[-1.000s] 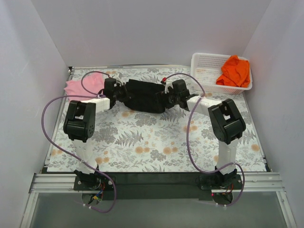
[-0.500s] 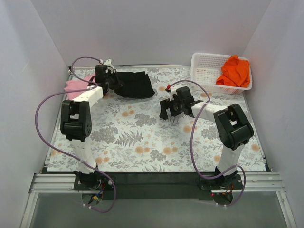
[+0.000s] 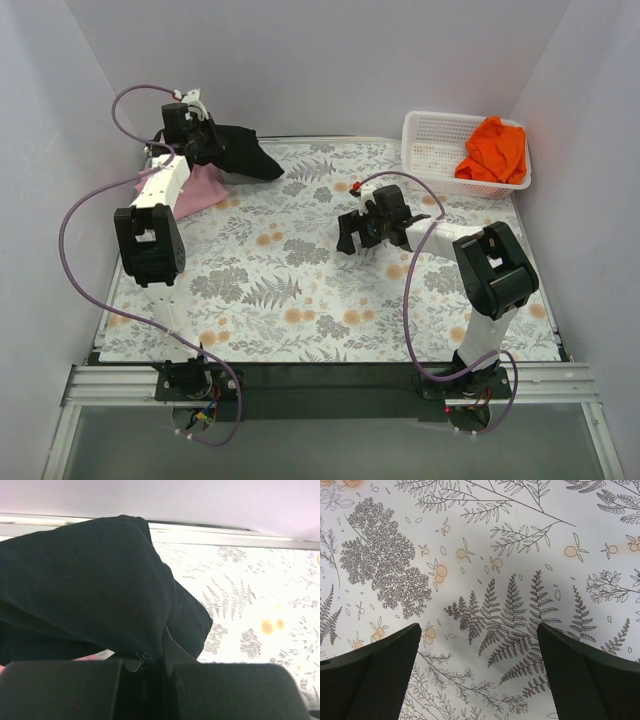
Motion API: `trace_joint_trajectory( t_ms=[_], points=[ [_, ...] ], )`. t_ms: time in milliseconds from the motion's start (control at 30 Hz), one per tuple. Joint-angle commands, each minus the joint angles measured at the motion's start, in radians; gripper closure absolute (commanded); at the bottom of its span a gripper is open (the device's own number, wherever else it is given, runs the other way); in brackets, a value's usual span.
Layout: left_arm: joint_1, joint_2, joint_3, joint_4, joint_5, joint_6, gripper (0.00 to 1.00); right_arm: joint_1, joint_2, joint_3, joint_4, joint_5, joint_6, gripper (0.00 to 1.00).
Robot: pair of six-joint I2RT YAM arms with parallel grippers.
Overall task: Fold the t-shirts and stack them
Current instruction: Neatly place the folded tshirt to the corner
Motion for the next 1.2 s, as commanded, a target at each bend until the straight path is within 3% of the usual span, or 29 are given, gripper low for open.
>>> trace_joint_trajectory(
  t_ms=[0,300,667,1167],
  points=[
    [0.043,-0.013,0.062,-0.03,0.063,0.028,1.0,-0.001,-0.046,-0.012,0.034,-0.019,-0.005,0.1],
    [0.12,-0.009,0.142,-0.058,0.114,0.031,1.0,-0.001,-0.044,-0.019,0.046,-0.045,0.0,0.11],
    [0.221,0.073,0.375,-0.167,0.213,0.075,1.0,0.001,-0.058,-0.035,0.061,-0.074,0.006,0.11],
    [0.319,0.071,0.239,-0.184,0.364,0.144,1.0,0.002,-0.086,-0.044,0.072,-0.087,0.005,0.11]
  ],
)
